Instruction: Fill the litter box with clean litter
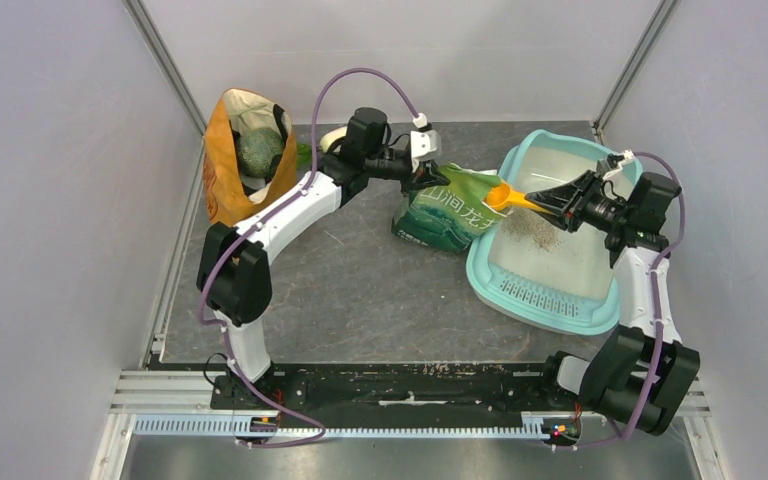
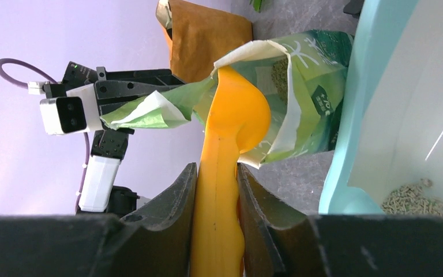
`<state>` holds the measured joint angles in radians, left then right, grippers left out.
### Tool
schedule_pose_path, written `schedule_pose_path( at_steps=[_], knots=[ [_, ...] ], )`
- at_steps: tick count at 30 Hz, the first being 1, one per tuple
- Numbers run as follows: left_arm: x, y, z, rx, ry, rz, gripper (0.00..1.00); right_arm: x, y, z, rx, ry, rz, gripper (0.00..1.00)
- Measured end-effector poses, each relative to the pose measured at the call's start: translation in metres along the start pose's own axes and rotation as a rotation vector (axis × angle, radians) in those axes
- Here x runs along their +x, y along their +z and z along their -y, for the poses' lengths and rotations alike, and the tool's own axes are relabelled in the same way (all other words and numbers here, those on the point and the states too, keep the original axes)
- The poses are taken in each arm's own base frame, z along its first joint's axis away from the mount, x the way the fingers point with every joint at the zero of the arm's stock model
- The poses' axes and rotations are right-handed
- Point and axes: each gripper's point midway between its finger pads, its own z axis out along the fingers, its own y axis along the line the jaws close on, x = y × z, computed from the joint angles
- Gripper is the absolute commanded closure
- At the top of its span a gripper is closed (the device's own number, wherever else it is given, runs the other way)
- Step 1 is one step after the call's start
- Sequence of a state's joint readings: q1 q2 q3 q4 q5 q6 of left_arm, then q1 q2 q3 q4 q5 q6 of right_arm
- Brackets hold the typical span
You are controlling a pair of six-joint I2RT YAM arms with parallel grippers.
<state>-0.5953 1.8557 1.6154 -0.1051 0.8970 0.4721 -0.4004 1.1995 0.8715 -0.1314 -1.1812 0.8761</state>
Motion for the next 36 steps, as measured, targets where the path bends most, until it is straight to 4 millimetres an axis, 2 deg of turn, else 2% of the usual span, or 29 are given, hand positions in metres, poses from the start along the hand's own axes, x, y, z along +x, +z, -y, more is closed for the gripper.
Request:
schedule_pose_path(
  at_steps=[29,36],
  knots=[
    [0.003,0.007,-0.006,0.0,-0.06,-0.001,0.98,-0.006,-0.077,0.021,-0.007,0.054,0.137,1.0],
    [0.003,0.008,-0.007,0.0,-0.06,-0.001,0.98,-0.014,-0.099,0.02,-0.003,0.033,0.205,1.0]
  ],
)
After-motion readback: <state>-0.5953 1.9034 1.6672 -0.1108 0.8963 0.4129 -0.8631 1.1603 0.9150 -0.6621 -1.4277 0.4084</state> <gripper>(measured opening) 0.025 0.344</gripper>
